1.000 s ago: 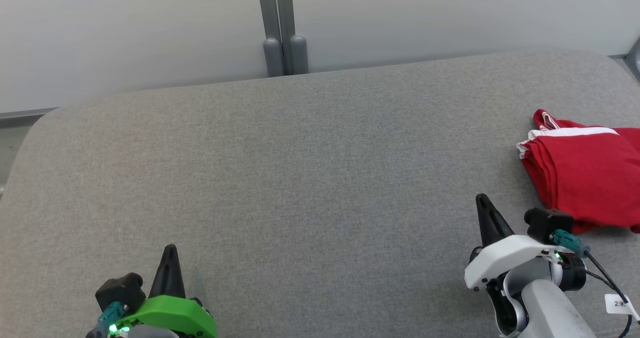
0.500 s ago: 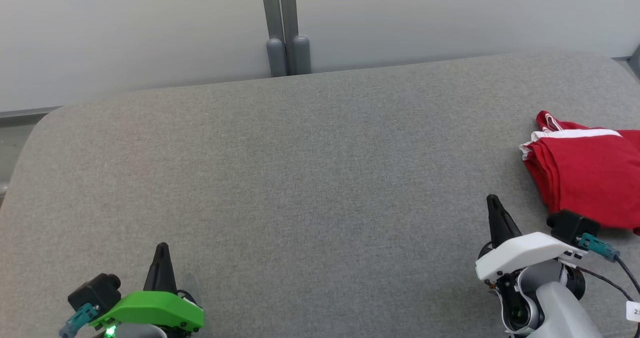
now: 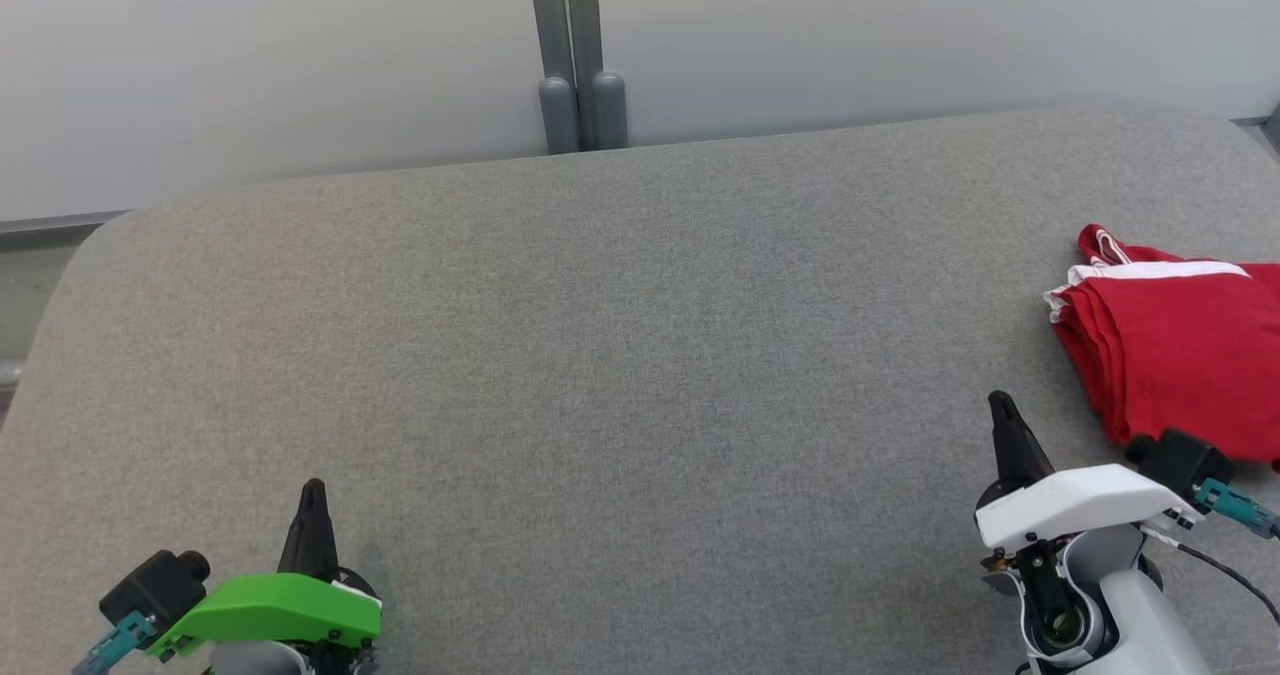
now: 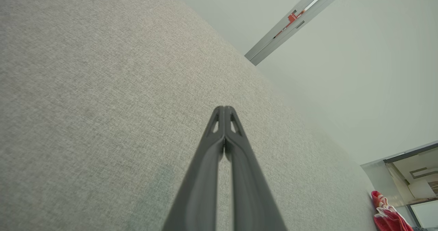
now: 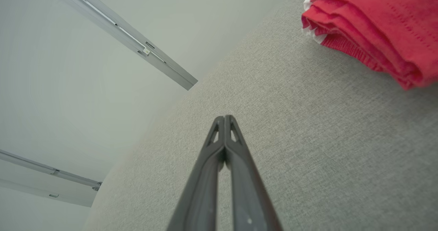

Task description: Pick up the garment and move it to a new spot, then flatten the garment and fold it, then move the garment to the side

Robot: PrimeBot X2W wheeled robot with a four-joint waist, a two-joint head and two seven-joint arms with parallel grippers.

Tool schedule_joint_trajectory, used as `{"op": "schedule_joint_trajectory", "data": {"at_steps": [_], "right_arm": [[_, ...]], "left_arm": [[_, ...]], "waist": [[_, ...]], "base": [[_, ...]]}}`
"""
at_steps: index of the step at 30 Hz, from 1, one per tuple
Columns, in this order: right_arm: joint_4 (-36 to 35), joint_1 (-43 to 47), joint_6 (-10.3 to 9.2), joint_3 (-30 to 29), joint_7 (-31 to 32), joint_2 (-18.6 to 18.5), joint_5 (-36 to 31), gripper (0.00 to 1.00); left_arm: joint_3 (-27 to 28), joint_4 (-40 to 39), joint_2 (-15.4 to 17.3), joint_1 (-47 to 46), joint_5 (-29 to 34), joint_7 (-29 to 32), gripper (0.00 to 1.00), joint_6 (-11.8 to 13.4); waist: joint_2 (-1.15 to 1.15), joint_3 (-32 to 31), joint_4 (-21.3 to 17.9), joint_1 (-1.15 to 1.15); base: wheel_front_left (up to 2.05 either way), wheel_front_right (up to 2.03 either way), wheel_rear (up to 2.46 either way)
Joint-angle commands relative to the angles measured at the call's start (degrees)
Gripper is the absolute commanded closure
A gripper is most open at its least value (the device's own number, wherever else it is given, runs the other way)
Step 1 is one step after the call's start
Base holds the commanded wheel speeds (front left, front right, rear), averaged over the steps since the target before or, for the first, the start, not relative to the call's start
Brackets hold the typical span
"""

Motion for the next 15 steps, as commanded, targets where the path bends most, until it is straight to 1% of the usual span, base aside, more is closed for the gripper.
{"op": "schedule_joint_trajectory", "data": {"at_steps": [1, 15], "right_arm": [[-1.39, -0.04, 0.02, -0.35, 0.53, -0.26, 2.09, 1.0], [-3.64, 1.18, 0.02, -1.52, 3.08, -0.29, 11.97, 1.0]], "left_arm": [[0.45, -1.11, 0.31, -1.51, -2.25, 0.49, 1.0, -0.49], [1.9, -2.24, 0.38, -1.86, -11.53, 3.03, 1.0, -1.68]], "waist": [[0.0, -0.01, 0.05, 0.0], [0.0, -0.1, 0.46, 0.0]], "base": [[0.0, 0.0, 0.0], [0.0, 0.0, 0.0]]}}
